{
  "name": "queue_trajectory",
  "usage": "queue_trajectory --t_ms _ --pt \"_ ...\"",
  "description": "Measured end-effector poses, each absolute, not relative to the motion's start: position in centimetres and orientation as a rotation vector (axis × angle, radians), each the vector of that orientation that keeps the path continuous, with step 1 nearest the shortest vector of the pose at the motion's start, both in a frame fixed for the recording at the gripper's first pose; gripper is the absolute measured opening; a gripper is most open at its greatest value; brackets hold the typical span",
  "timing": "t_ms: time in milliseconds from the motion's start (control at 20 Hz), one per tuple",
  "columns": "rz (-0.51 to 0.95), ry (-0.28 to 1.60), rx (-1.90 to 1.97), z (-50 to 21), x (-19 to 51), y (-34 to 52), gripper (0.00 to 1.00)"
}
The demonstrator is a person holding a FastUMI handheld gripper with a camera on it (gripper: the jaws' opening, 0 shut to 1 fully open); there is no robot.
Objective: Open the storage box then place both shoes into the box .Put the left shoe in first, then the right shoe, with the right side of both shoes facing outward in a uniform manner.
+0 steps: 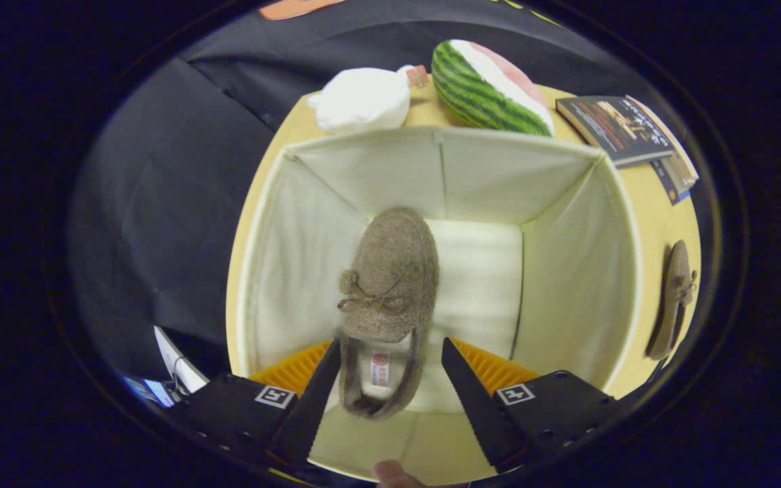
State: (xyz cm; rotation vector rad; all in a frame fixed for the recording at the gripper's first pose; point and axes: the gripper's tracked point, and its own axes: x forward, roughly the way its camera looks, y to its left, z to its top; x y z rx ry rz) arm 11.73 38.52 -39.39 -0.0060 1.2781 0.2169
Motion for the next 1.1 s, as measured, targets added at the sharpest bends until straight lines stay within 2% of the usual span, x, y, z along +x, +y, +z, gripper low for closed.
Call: queue_trajectory --t_ms 50,300,600,1100 --pt "0.238 1.254 -0.015 -37.7 11.6 38.2 0.95" --pt "0.332 1.149 -0.026 -30.1 11.0 34.5 0.97" --pt "0.297 1.086 -0.009 -24.9 11.7 23.1 0.97" --pt "0.155 1.109 -0.062 -29.8 14.2 2.0 0.97"
